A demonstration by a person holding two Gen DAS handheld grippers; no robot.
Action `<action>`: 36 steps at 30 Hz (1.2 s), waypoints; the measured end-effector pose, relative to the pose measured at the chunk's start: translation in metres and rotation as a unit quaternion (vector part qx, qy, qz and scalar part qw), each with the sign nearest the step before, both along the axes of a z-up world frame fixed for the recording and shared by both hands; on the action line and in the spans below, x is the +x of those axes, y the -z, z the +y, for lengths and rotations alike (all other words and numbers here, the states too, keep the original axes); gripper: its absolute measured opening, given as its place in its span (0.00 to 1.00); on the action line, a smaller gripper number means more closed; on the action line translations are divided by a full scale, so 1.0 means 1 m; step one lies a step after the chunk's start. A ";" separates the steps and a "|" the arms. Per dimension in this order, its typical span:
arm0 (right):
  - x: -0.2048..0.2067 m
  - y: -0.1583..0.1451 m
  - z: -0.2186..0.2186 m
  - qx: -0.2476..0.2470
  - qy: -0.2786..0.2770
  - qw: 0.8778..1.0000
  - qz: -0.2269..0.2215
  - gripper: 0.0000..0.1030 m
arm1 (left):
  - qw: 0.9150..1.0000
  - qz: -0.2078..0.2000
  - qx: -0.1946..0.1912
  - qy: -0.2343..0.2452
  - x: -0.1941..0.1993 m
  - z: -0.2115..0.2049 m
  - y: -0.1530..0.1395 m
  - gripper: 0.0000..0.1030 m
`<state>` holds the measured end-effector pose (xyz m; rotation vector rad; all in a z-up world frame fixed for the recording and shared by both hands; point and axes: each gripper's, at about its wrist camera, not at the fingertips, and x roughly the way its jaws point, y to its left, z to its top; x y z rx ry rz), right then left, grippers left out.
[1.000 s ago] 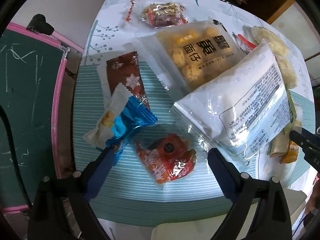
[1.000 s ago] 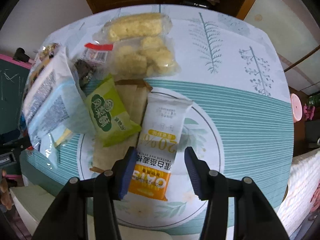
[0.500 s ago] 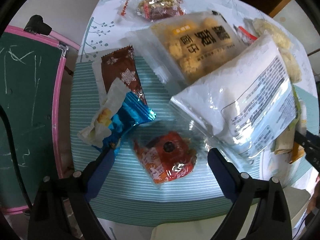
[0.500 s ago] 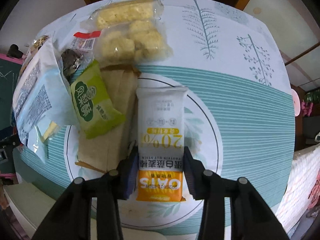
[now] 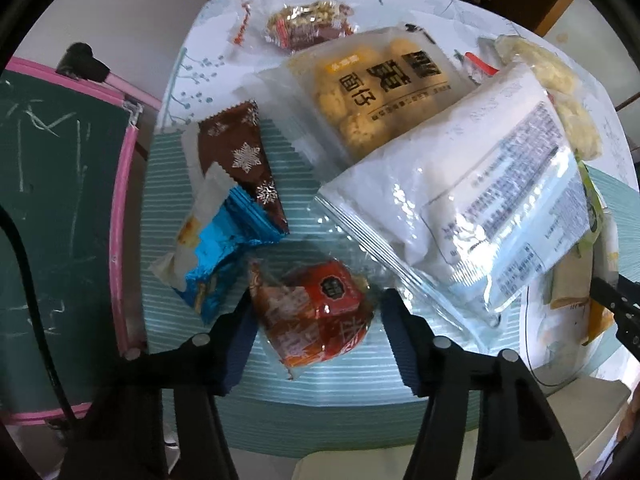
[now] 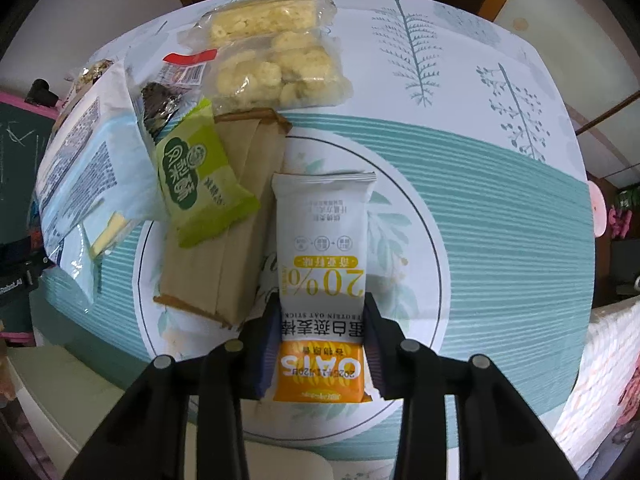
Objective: Organize snacks
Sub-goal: 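Carry both packets over the tray and open both tools to drop them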
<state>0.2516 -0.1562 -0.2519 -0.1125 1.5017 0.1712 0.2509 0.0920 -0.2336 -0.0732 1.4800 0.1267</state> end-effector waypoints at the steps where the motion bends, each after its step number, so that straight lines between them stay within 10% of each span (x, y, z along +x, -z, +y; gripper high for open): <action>1: -0.003 -0.002 -0.003 0.002 0.002 1.000 -0.002 0.36 | 1.000 -0.005 0.000 0.000 -0.003 -0.001 -0.004 0.54; 15: -0.034 -0.113 -0.038 0.070 0.033 0.992 -0.103 0.35 | 0.992 -0.124 -0.011 0.019 -0.071 -0.010 -0.127 0.54; 26: -0.106 -0.205 -0.006 0.146 -0.045 0.971 -0.186 0.36 | 0.963 -0.254 -0.034 0.079 -0.174 -0.044 -0.247 0.54; 36: -0.194 -0.239 0.001 0.194 -0.101 0.947 -0.236 0.37 | 0.943 -0.318 -0.008 0.100 -0.252 -0.083 -0.265 0.55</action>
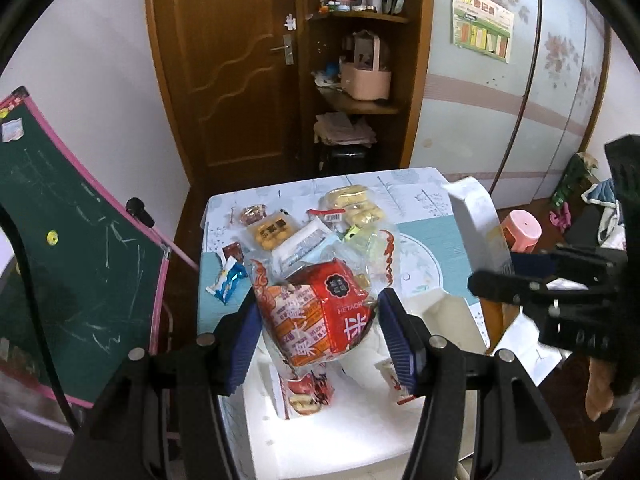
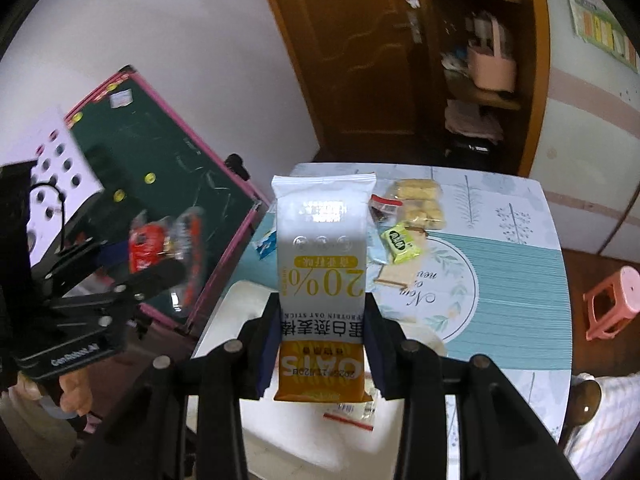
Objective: Organize snacks
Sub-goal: 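Carry both packets over the tray and open both tools to drop them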
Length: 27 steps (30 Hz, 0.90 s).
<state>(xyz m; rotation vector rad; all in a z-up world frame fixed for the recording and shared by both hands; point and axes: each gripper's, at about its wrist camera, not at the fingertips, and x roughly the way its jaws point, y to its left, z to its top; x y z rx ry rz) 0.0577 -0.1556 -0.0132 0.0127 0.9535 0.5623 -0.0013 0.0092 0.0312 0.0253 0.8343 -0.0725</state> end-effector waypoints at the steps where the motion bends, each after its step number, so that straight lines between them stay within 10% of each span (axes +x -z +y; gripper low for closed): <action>1: -0.006 0.004 0.000 -0.001 -0.001 1.000 -0.001 0.37 | 1.000 -0.002 0.004 -0.003 -0.006 -0.005 0.006 0.55; 15: -0.050 0.082 -0.003 -0.081 0.018 0.996 0.019 0.38 | 0.996 0.082 0.038 -0.013 -0.035 -0.037 0.121 0.56; 25: -0.051 0.105 0.003 -0.088 0.012 0.995 0.053 0.40 | 0.996 0.088 0.010 -0.032 -0.033 -0.025 0.134 0.65; 27: -0.051 0.108 0.004 -0.092 0.010 0.994 0.059 0.41 | 0.996 0.083 -0.013 -0.021 -0.034 -0.023 0.131 0.81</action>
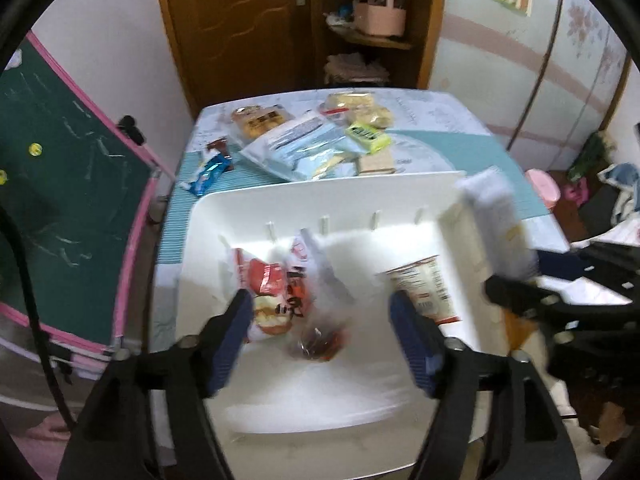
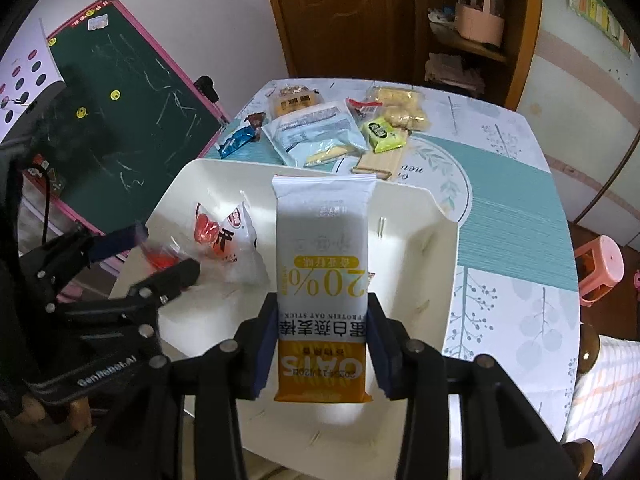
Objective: Organize snacks
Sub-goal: 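Carry both packets over the tray and open both tools to drop them, then move both open tools from the tray back over the snack pile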
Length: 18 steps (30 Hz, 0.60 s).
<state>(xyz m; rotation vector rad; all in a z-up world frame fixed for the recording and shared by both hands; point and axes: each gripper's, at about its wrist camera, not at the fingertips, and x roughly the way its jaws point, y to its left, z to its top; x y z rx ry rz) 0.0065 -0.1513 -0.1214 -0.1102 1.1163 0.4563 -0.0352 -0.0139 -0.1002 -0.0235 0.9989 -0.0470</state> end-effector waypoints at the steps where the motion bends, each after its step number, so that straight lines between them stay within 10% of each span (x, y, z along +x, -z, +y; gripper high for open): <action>1: -0.001 0.002 0.001 -0.001 0.000 1.000 0.003 0.43 | 1.000 -0.002 -0.014 0.006 -0.001 0.000 -0.001 0.89; 5: 0.000 0.005 -0.004 -0.001 0.013 1.000 0.010 0.47 | 0.998 0.013 -0.060 0.027 -0.001 0.001 0.002 0.95; 18: 0.001 0.008 -0.013 0.009 0.031 0.999 0.018 0.56 | 0.999 0.029 -0.033 0.016 0.000 -0.005 0.008 1.00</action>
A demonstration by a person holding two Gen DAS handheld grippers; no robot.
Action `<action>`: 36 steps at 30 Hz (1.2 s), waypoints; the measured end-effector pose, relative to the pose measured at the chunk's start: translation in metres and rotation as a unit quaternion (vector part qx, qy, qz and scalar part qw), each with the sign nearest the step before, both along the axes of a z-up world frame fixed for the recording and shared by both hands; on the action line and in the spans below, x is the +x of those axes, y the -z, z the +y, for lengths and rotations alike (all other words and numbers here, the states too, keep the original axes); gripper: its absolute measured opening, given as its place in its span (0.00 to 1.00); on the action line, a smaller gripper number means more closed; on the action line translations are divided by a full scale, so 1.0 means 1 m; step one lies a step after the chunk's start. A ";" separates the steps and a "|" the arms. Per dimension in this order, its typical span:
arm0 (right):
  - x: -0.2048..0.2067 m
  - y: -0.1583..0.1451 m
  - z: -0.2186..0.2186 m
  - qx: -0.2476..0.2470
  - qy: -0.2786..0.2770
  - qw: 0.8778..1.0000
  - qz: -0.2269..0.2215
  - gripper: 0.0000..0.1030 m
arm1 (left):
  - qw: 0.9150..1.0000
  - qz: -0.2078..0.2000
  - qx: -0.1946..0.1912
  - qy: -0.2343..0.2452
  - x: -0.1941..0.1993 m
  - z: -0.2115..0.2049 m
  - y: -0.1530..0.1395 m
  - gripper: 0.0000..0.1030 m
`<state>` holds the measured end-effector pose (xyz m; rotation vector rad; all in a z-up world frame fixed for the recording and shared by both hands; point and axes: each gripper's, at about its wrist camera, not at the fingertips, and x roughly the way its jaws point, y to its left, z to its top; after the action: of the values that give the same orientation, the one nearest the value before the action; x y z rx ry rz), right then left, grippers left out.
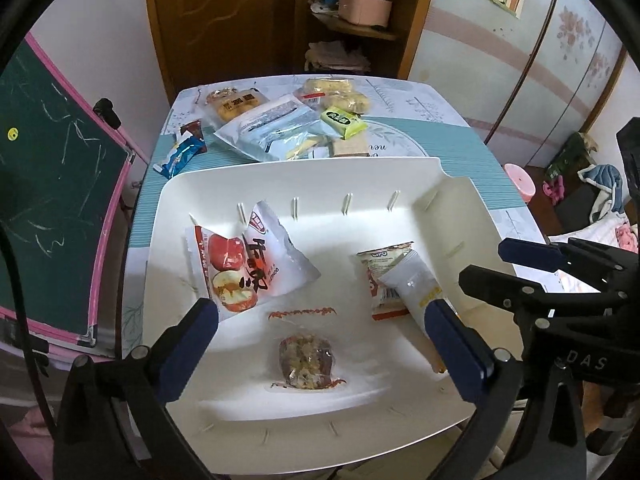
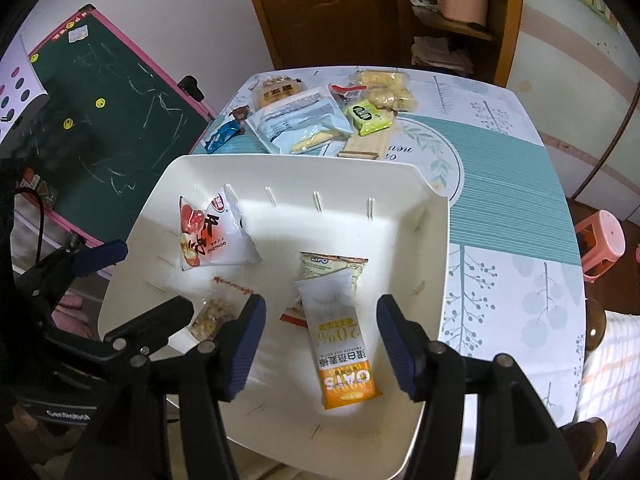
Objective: Organize snacks
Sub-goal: 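Move both open tools from the tray back over the snack pile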
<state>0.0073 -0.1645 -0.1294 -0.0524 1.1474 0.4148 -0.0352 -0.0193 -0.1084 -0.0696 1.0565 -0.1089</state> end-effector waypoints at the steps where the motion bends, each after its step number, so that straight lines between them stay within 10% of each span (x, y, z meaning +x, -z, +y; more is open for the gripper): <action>1: 0.000 0.000 -0.001 0.000 0.001 1.000 0.000 0.56 | 1.000 0.000 0.001 0.000 0.000 0.000 0.000 1.00; 20: 0.023 0.003 0.001 -0.002 0.004 1.000 0.023 0.56 | 1.000 0.001 -0.012 0.014 0.042 0.018 -0.021 1.00; 36: 0.152 -0.105 -0.006 -0.032 0.029 0.995 -0.092 0.56 | 0.992 -0.057 0.086 0.069 0.174 0.036 -0.121 1.00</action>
<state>0.1595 -0.1709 -0.0246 -0.1102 0.9788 0.3151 0.1386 0.0172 0.0122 0.1631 0.9529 -0.1448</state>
